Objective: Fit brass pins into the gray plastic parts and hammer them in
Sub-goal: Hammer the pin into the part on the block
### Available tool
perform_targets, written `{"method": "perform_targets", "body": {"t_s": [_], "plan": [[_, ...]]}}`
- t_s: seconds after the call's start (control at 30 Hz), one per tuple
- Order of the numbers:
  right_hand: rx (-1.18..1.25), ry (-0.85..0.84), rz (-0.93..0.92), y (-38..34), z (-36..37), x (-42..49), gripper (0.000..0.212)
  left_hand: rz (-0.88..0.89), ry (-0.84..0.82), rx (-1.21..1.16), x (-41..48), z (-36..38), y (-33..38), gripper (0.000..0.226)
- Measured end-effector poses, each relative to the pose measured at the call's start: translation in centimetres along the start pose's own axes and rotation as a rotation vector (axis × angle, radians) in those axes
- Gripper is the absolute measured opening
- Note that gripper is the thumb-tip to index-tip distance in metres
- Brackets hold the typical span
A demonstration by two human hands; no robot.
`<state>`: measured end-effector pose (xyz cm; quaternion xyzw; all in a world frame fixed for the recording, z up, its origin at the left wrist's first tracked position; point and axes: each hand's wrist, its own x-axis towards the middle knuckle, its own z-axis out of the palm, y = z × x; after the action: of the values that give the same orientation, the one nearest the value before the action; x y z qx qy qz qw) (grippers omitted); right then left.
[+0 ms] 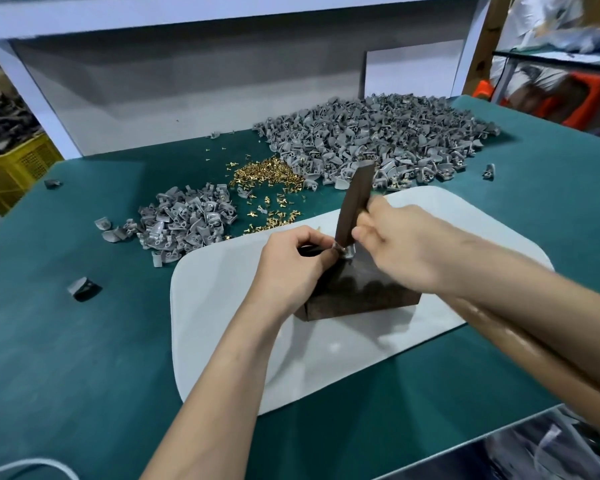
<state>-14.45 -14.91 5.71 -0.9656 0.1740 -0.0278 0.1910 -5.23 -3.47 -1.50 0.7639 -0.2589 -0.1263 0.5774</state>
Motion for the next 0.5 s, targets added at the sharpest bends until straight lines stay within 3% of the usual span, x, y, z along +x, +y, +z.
{"method": "perform_targets", "body": {"t_s": [0.13,0.23,0.37,0.5], "plan": [[0.053,0.097,-0.006,0.13,-1.0,-0.14,0.018,0.001,0.005,-0.005,-0.03,-0.01,0.13,0.017],[0.036,0.015,-0.004,0.13,-0.35,-0.06,0.023,-0.009,0.002,0.004,-0.09,-0.03,0.16,0.017],[0.014,0.101,-0.023,0.1,-0.85,-0.17,0.024,-0.004,0.003,-0.001,-0.13,-0.11,0.29,0.013],[-0.012,0.049,0.0,-0.05,-0.23,-0.28,0.018,-0.003,0.006,0.014,-0.25,-0.12,0.37,0.015]]}}
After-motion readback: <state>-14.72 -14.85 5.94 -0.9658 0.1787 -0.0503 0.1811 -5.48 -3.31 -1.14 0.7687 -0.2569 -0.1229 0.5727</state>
